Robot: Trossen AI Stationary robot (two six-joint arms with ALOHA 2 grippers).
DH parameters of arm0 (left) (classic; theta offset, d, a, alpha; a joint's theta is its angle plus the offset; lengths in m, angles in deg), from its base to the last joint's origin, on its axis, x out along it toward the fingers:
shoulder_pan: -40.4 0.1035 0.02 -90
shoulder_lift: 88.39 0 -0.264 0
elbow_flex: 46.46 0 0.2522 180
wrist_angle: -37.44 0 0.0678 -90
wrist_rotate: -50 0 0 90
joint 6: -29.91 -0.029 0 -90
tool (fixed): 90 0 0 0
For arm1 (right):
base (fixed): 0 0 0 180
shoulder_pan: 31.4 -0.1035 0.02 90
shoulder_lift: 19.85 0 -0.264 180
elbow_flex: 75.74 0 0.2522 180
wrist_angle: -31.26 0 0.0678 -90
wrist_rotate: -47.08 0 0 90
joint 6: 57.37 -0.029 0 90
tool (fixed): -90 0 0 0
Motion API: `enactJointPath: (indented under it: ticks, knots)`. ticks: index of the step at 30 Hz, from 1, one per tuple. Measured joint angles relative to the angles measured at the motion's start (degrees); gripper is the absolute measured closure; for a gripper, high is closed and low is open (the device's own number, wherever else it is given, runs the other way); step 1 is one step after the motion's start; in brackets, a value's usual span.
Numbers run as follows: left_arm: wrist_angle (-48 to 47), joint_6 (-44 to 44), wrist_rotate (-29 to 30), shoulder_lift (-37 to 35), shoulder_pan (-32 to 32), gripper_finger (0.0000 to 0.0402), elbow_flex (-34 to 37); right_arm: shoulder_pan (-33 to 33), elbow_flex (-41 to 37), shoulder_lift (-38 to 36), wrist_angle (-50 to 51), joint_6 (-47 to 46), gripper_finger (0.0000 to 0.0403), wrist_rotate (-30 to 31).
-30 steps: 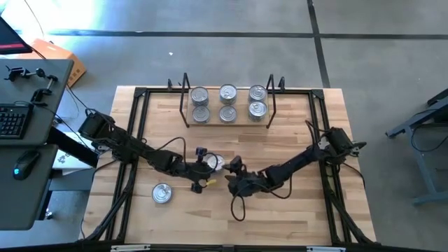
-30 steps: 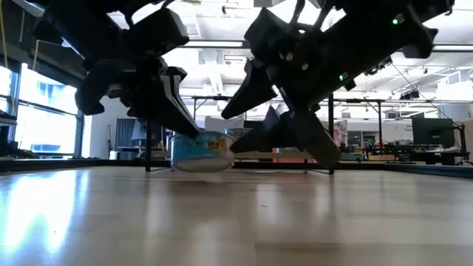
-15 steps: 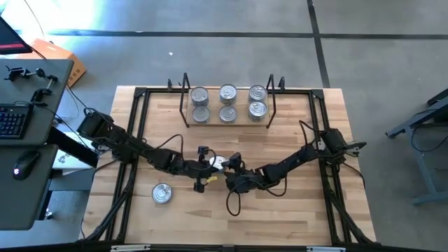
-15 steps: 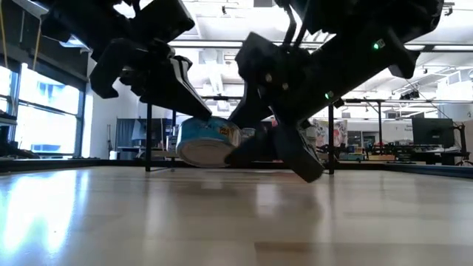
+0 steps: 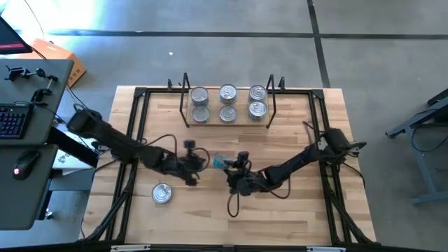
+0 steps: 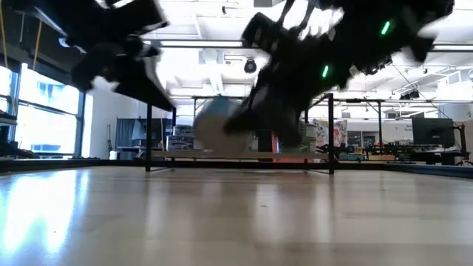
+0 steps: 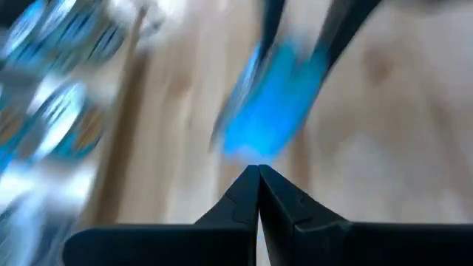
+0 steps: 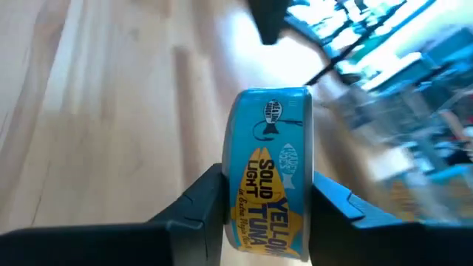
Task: Stack canned seafood by type on shelf
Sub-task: Stack the yellow and blue tuna can on top of the other yellow and blue tuna can on the shelf
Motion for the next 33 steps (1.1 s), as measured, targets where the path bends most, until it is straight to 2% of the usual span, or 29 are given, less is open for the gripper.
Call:
enactJointPath:
  ticks: [4,7,10,13,18,21,23,33]
  knots:
    - [-17.8,11.6,7.0,-5.8,-1.7,0.0401,0.2,-0.6,0.1,-6.0,2.5,1.3,0.0286,6.3]
    - [-24.1,18.8,11.6,-8.8,-2.8,0.0401,2.9,2.1,0.1,-10.3,3.0,2.4,0.0286,9.5]
    - [-21.5,24.0,15.3,-11.0,-3.7,0.0402,6.9,6.9,0.1,-14.6,3.8,3.9,0.0286,8.1]
    - [-13.9,25.9,16.1,-11.5,-4.7,0.0401,10.8,12.5,0.2,-16.6,5.5,9.8,0.0286,1.6]
    - [-0.4,21.4,16.2,-11.4,-6.0,0.0401,16.0,21.5,2.6,-16.0,12.6,18.1,0.0286,-8.4]
    - [2.4,19.1,16.3,-11.4,-6.4,0.0401,16.8,24.9,5.6,-14.3,22.0,20.7,0.0286,-6.7]
    - [3.1,18.9,16.3,-11.4,-6.4,0.0401,16.8,26.4,7.0,-13.2,24.6,21.2,0.0286,-6.2]
    - [4.2,18.4,16.2,-11.4,-6.6,0.0401,16.8,28.4,8.0,-8.8,24.1,22.2,0.0286,-7.9]
